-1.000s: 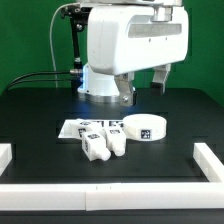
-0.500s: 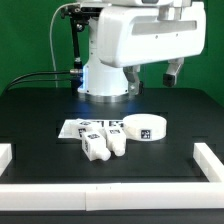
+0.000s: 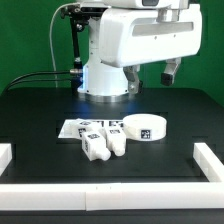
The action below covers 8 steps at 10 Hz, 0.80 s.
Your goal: Assemble stool
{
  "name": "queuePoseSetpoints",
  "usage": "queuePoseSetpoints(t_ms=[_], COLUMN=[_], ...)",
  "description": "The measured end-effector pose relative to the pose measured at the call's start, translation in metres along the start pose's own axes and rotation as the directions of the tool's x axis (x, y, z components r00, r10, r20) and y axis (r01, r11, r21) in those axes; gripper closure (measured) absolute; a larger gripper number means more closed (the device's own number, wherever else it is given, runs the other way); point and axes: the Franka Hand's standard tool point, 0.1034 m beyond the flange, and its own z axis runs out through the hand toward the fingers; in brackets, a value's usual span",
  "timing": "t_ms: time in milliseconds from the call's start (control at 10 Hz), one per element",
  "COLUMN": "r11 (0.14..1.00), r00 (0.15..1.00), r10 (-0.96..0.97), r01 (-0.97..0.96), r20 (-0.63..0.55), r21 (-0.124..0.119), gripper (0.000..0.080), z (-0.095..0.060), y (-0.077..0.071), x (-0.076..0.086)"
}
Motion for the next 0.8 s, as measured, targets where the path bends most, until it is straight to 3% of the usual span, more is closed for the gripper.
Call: queuePoseSetpoints(t_ms=[100,300,400,500,800], r11=[0.997,0.972,0.972,0.977,0.977], r00=[0.997,0.969,0.969,0.975,0.975], r10=[0.075,0.234,0.232,0.213,0.215], r01=[-0.075,-0.235,-0.233,-0.214,-0.215], r20=[0.021,0.077,0.082,0.059,0.061], r21=[0.008,-0.001,0.007,-0.001,0.001], gripper=[0.0150,0.0150,0.0150,0.0150,0.0150], z=[0.010,0.036,0.047,0.051,0.051], y=[-0.007,-0.047,-0.059,-0.066,-0.064], x=[-0.008,-0.033,-0.045,-0.047,-0.046])
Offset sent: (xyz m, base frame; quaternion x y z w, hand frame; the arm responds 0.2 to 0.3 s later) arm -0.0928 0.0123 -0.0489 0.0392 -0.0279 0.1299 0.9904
